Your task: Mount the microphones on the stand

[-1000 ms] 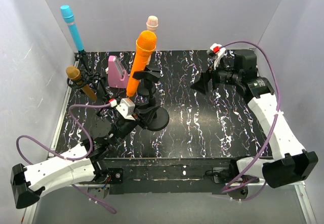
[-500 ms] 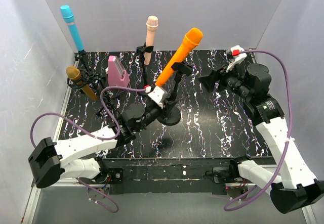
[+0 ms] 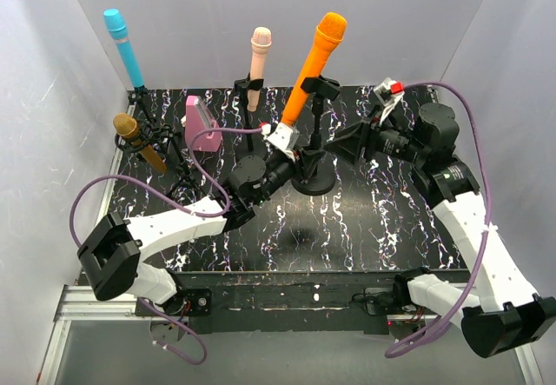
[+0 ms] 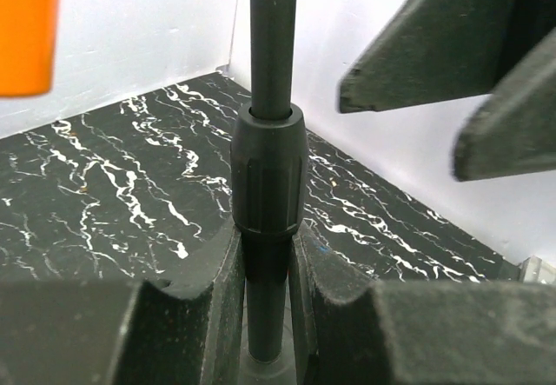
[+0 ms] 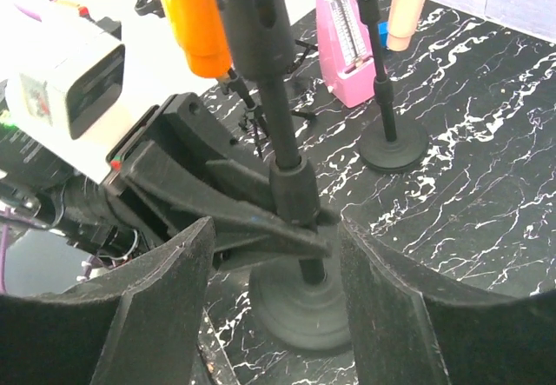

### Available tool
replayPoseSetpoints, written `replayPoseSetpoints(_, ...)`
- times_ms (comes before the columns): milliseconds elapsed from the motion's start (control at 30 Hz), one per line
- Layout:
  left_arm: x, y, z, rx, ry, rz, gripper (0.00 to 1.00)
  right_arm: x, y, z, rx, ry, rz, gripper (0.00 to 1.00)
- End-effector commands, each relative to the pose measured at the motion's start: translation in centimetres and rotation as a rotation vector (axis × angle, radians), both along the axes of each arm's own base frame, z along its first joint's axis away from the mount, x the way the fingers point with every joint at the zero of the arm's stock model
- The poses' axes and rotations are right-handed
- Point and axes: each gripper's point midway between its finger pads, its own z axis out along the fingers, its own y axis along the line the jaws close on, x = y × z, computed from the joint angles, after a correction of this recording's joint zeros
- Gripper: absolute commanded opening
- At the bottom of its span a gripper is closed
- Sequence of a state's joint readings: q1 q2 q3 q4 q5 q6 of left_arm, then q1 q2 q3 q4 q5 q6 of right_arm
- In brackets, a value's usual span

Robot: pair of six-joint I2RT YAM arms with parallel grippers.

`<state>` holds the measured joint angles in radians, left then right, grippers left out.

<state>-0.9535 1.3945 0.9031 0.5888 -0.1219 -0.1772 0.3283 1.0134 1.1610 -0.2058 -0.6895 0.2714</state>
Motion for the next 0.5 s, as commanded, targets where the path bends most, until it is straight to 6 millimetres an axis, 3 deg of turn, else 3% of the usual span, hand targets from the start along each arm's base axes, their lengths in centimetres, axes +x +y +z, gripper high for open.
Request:
replayPoseSetpoints(0, -0.5, -0.8, 6.7, -0.206, -0.076, -0.047, 0.00, 1.4, 0.9, 2.8, 0.053, -0.108, 0.001, 0.65)
replayPoseSetpoints(233, -0.5, -1.7, 6.5, -0.231, -0.053, -0.076, 0.00, 4.2, 1.0, 3.7, 0.021, -0.211, -0.086, 0.65)
replayPoseSetpoints(467, -0.6, -2.6, 6.1, -0.252, -0.028, -0.100, 0.00, 4.8, 2.5, 2.7, 0.034, -0.279, -0.024, 0.42)
